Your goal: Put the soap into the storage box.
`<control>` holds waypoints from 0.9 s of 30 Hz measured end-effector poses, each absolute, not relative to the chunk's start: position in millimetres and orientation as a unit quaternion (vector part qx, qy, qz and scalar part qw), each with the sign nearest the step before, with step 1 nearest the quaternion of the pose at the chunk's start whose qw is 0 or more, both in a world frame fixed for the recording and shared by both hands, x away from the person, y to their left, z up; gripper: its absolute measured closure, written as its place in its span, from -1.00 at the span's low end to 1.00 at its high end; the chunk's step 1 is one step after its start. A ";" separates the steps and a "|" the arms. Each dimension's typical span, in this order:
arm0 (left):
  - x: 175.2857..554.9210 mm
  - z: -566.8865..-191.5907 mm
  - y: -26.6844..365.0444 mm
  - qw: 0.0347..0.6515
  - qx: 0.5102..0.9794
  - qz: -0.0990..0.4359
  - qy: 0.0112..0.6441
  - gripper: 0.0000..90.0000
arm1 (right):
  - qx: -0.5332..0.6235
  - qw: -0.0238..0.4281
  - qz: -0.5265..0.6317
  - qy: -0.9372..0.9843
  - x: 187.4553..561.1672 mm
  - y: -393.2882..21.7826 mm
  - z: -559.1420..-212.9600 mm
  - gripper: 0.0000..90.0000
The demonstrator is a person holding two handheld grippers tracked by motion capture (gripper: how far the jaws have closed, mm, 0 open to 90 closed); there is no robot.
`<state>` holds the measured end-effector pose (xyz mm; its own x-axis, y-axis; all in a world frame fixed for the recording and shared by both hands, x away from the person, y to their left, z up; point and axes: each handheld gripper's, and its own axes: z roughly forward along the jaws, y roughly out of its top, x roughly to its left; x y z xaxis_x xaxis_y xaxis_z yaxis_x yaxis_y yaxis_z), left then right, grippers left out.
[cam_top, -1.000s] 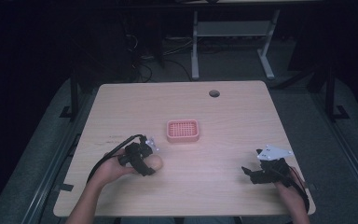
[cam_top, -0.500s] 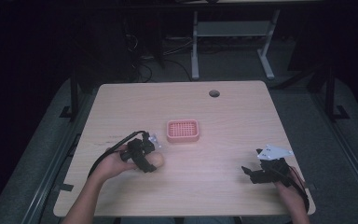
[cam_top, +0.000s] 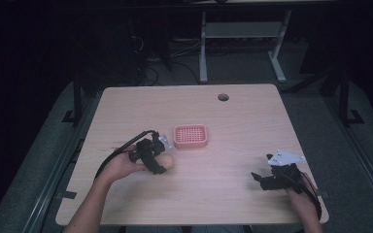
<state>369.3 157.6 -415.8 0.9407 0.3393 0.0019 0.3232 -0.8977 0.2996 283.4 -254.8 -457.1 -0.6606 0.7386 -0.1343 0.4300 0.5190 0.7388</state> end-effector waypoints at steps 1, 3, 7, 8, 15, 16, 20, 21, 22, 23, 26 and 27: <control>369.3 -415.8 157.6 0.149 0.974 0.027 0.170 -0.28 | 0.346 0.222 0.347 0.843 283.5 -254.8 -457.2 -0.69; 371.3 -413.8 155.2 0.151 0.973 0.027 0.171 -0.28 | 0.345 0.223 0.348 0.843 283.7 -255.1 -457.4 -0.69; 374.8 -409.9 152.0 0.155 0.973 0.028 0.170 -0.28 | 0.346 0.224 0.348 0.842 283.8 -256.2 -456.8 -0.69; 375.8 -409.1 151.4 0.157 0.973 0.028 0.169 -0.28 | 0.346 0.224 0.348 0.842 283.7 -256.2 -456.7 -0.69; 383.4 -407.7 144.8 0.154 0.974 0.026 0.165 -0.28 | 0.350 0.223 0.351 0.839 284.2 -256.1 -456.3 -0.69; 384.6 -407.0 143.5 0.153 0.974 0.026 0.165 -0.28 | 0.347 0.224 0.348 0.842 284.6 -256.7 -456.4 -0.69; 389.0 -404.3 138.7 0.155 0.974 0.024 0.161 -0.28 | 0.350 0.223 0.350 0.840 284.6 -256.6 -456.3 -0.69; 390.0 -403.9 137.4 0.153 0.975 0.026 0.160 -0.28 | 0.351 0.222 0.351 0.839 284.5 -256.6 -456.2 -0.69; 391.3 -403.2 136.3 0.152 0.975 0.025 0.158 -0.28 | 0.347 0.225 0.349 0.841 285.0 -257.3 -456.3 -0.69; 392.4 -402.9 135.3 0.153 0.975 0.025 0.159 -0.28 | 0.348 0.223 0.350 0.841 285.0 -257.4 -456.3 -0.69; 395.6 -401.0 132.5 0.155 0.975 0.023 0.158 -0.29 | 0.348 0.224 0.351 0.840 285.2 -257.7 -456.2 -0.69; 396.8 -400.4 131.6 0.153 0.975 0.025 0.156 -0.28 | 0.348 0.224 0.351 0.840 285.2 -257.8 -456.2 -0.69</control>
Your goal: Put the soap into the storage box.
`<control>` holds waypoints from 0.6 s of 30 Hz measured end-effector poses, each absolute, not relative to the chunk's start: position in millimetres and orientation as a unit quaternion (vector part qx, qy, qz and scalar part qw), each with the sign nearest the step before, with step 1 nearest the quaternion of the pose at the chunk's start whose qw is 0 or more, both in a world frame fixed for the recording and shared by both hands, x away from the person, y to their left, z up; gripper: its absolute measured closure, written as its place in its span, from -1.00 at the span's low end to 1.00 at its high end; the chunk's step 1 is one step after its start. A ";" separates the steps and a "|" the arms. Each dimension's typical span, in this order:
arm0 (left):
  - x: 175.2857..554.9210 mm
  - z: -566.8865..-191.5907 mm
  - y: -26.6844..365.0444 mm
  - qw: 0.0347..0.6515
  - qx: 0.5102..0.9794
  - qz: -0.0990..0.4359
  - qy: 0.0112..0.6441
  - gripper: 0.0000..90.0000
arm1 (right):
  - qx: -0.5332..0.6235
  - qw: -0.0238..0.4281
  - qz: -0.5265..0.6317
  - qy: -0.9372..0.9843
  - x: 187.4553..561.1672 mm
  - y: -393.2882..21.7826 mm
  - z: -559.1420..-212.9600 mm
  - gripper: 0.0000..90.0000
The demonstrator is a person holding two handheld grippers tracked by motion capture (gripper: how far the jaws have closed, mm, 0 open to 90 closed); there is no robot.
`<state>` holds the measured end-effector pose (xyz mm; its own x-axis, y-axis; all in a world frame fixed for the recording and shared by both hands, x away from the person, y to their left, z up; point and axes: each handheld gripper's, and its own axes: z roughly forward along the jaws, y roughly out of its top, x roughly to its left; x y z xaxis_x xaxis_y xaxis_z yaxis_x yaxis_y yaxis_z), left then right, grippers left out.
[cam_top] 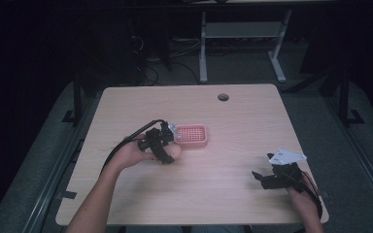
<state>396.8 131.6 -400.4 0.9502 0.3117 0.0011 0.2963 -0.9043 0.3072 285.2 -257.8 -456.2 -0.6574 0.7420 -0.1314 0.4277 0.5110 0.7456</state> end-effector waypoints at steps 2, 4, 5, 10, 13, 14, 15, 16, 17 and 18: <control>397.6 -399.9 130.4 0.153 0.975 0.026 0.157 -0.28 | 0.348 0.224 0.351 0.840 285.3 -258.0 -456.2 -0.69; 400.7 -398.3 127.4 0.150 0.977 0.024 0.152 -0.28 | 0.348 0.224 0.352 0.839 285.6 -258.1 -456.2 -0.69; 401.2 -398.0 126.1 0.149 0.977 0.024 0.151 -0.28 | 0.348 0.224 0.352 0.839 285.7 -258.2 -456.2 -0.69; 404.6 -396.5 124.0 0.152 0.977 0.023 0.150 -0.28 | 0.350 0.223 0.355 0.838 285.7 -258.0 -455.9 -0.69; 407.2 -395.8 122.2 0.152 0.977 0.022 0.151 -0.28 | 0.347 0.224 0.353 0.840 286.1 -258.6 -456.0 -0.69; 407.7 -395.9 121.7 0.153 0.976 0.022 0.151 -0.28 | 0.350 0.222 0.355 0.838 285.8 -258.1 -455.9 -0.69; 408.7 -395.6 120.4 0.154 0.977 0.021 0.149 -0.28 | 0.347 0.224 0.354 0.839 286.1 -258.5 -456.0 -0.69; 409.4 -395.5 119.7 0.154 0.977 0.021 0.147 -0.28 | 0.347 0.223 0.355 0.839 286.2 -258.4 -456.3 -0.69; 410.3 -395.2 119.1 0.153 0.977 0.021 0.146 -0.28 | 0.347 0.224 0.355 0.839 286.3 -258.5 -456.3 -0.69; 410.7 -395.4 118.3 0.154 0.977 0.021 0.147 -0.28 | 0.347 0.224 0.354 0.839 286.3 -258.7 -456.2 -0.69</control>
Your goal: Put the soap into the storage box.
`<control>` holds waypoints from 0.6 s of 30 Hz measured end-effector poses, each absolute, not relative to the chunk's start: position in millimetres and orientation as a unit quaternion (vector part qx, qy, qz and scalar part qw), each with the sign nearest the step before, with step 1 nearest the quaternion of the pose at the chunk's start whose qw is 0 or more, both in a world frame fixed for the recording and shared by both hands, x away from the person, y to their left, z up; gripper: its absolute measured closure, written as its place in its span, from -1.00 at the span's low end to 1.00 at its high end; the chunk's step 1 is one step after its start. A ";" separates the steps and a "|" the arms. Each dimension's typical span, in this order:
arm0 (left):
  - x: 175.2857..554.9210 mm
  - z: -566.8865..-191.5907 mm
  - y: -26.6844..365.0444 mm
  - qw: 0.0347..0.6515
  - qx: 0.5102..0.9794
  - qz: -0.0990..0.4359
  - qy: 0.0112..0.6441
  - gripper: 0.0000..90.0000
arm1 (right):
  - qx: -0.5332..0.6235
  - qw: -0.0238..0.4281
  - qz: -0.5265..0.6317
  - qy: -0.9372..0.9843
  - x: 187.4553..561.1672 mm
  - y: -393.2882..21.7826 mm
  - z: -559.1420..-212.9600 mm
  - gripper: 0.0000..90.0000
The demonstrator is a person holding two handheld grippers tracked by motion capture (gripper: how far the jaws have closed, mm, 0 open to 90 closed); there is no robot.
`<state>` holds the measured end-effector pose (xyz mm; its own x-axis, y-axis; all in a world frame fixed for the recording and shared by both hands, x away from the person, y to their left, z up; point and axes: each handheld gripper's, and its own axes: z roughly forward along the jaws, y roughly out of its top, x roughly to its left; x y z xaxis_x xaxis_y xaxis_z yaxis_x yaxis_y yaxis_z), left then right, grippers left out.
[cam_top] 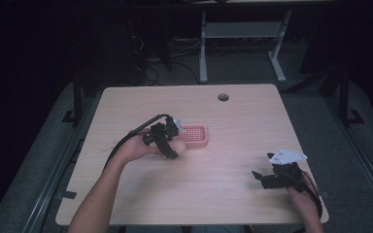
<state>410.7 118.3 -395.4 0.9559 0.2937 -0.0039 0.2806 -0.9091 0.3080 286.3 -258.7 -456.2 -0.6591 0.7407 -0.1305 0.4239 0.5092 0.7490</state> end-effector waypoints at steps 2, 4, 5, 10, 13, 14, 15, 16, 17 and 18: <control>412.4 -394.6 117.2 0.155 0.977 0.021 0.145 -0.28 | 0.350 0.222 0.356 0.837 286.1 -258.5 -456.0 -0.69; 414.4 -393.9 116.7 0.158 0.977 0.019 0.145 -0.28 | 0.350 0.222 0.356 0.837 286.1 -258.6 -456.1 -0.69; 414.7 -394.1 116.1 0.159 0.976 0.021 0.146 -0.28 | 0.351 0.222 0.356 0.837 286.1 -258.6 -456.1 -0.69; 417.4 -392.0 112.8 0.154 0.978 0.021 0.141 -0.28 | 0.348 0.224 0.354 0.838 286.6 -258.9 -456.2 -0.69; 419.4 -389.7 109.0 0.155 0.978 0.022 0.137 -0.28 | 0.352 0.222 0.356 0.837 286.5 -258.3 -456.2 -0.69; 420.2 -389.1 108.4 0.156 0.978 0.020 0.138 -0.28 | 0.351 0.221 0.356 0.837 286.6 -258.3 -456.3 -0.69; 421.0 -388.9 107.9 0.158 0.978 0.018 0.138 -0.28 | 0.351 0.221 0.357 0.837 286.5 -258.3 -456.2 -0.69; 421.6 -388.8 107.0 0.157 0.978 0.020 0.136 -0.28 | 0.351 0.222 0.357 0.837 286.5 -258.3 -456.2 -0.69; 422.1 -388.6 105.8 0.155 0.978 0.019 0.136 -0.28 | 0.352 0.221 0.357 0.837 286.5 -258.4 -456.2 -0.69; 422.8 -388.2 104.7 0.153 0.979 0.022 0.134 -0.28 | 0.349 0.223 0.354 0.838 286.8 -259.2 -456.3 -0.69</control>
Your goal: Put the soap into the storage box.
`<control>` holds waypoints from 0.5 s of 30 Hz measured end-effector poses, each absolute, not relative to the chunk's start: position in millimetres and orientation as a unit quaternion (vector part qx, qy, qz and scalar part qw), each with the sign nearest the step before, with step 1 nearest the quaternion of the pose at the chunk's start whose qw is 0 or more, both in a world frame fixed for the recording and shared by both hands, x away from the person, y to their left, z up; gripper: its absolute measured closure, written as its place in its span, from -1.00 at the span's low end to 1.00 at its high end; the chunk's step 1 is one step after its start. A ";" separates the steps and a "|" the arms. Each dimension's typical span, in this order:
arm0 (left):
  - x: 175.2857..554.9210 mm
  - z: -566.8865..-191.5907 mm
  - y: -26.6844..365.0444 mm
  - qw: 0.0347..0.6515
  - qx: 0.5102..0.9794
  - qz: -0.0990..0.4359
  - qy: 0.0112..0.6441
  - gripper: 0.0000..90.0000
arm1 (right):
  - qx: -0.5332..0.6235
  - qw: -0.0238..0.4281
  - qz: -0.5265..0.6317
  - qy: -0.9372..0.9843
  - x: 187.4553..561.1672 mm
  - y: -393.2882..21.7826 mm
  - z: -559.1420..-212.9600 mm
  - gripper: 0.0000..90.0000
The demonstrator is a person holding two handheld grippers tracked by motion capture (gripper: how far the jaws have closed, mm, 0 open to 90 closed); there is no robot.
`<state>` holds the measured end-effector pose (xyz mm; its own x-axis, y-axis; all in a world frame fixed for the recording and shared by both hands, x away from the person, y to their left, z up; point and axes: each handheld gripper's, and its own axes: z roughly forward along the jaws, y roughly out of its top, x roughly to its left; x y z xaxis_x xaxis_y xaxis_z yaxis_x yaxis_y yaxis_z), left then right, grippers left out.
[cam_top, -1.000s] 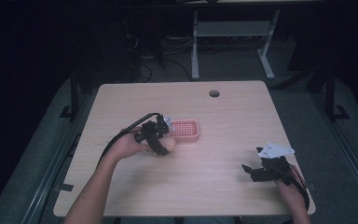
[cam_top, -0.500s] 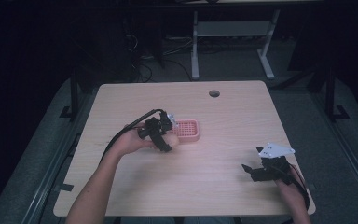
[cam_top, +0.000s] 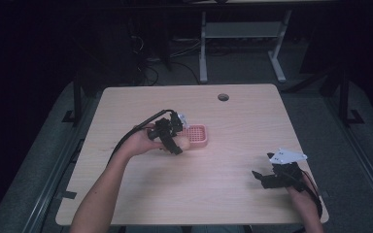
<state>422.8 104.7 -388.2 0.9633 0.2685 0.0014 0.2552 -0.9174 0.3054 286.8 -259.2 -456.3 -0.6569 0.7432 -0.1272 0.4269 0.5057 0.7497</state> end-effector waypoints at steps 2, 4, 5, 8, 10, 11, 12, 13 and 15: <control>424.4 -386.5 102.5 0.153 0.979 0.021 0.132 -0.28 | 0.350 0.223 0.355 0.838 286.8 -259.4 -456.3 -0.69; 425.1 -385.5 101.3 0.154 0.979 0.021 0.131 -0.28 | 0.351 0.223 0.355 0.837 287.0 -259.7 -456.3 -0.69; 426.4 -383.5 99.2 0.158 0.979 0.025 0.130 -0.28 | 0.351 0.223 0.356 0.837 286.9 -259.7 -456.3 -0.69; 429.2 -380.7 96.4 0.158 0.979 0.026 0.128 -0.28 | 0.351 0.223 0.356 0.837 287.0 -259.9 -456.3 -0.69; 430.5 -379.4 94.3 0.159 0.979 0.026 0.126 -0.28 | 0.350 0.223 0.356 0.837 287.0 -260.1 -456.3 -0.69; 431.2 -379.0 93.2 0.159 0.979 0.027 0.123 -0.28 | 0.351 0.222 0.357 0.836 286.9 -259.9 -456.3 -0.69; 431.9 -377.8 91.9 0.155 0.980 0.027 0.123 -0.28 | 0.353 0.222 0.358 0.836 286.8 -259.8 -456.2 -0.69; 432.2 -377.3 91.0 0.158 0.979 0.027 0.124 -0.28 | 0.353 0.222 0.359 0.835 286.9 -259.9 -456.2 -0.69; 434.3 -375.3 89.2 0.160 0.979 0.026 0.123 -0.29 | 0.352 0.222 0.359 0.835 286.8 -259.8 -456.1 -0.69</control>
<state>434.3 89.2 -375.3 0.9685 0.2486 0.0121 0.2319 -0.9188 0.3194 286.8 -259.8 -456.1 -0.6532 0.7479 -0.1182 0.4295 0.4945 0.7557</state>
